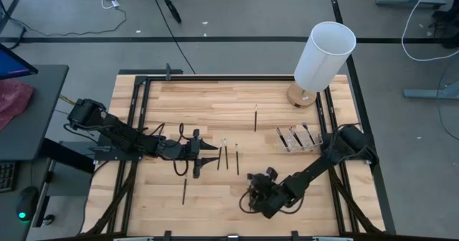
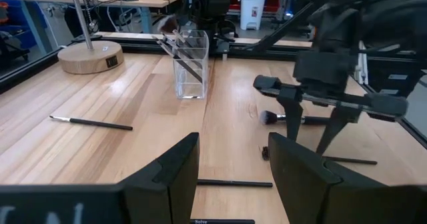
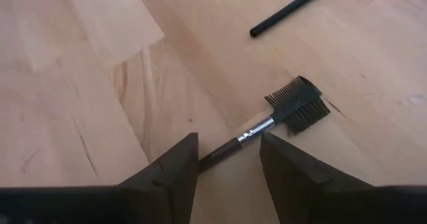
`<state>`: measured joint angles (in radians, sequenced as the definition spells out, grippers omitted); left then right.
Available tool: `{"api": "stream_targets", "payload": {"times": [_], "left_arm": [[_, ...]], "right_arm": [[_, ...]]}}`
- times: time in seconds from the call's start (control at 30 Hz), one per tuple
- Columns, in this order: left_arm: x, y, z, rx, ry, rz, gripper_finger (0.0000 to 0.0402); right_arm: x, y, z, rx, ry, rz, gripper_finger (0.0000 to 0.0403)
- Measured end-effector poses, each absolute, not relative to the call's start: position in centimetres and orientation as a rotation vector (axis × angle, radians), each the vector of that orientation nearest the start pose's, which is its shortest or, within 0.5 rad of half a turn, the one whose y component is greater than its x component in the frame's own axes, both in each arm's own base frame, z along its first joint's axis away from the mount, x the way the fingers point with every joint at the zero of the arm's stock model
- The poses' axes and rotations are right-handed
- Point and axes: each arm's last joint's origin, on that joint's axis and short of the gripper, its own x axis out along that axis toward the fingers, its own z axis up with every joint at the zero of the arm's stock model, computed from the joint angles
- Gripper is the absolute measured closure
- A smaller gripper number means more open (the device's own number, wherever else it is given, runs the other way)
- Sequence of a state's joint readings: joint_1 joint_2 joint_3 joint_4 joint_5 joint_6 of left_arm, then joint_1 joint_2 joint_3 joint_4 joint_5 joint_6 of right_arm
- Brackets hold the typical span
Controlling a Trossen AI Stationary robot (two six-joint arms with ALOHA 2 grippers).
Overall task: Put items in baskets/containers
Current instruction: Put the black brow brush into the transparent bin
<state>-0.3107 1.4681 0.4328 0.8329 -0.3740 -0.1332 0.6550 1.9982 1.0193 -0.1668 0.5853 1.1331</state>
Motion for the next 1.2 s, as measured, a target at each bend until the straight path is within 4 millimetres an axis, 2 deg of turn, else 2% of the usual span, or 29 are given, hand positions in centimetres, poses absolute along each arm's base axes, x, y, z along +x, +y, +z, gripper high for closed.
{"api": "stream_targets", "payload": {"times": [0.2, 0.87, 1.2], "left_arm": [[25.3, -7.0, 16.7, -0.072, 0.186, 0.076, 0.022], [25.3, -7.0, 16.7, -0.077, 0.186, 0.077, 0.022], [25.3, -7.0, 16.7, -0.076, 0.188, 0.077, 0.022]], "right_arm": [[28.0, 19.0, 8.9, 0.371, 0.828, -0.453, 0.0251], [29.8, 15.3, 8.8, 0.131, 0.891, -0.454, 0.0252], [28.2, 13.7, 11.2, 0.032, 0.921, -0.56, 0.0252]]}}
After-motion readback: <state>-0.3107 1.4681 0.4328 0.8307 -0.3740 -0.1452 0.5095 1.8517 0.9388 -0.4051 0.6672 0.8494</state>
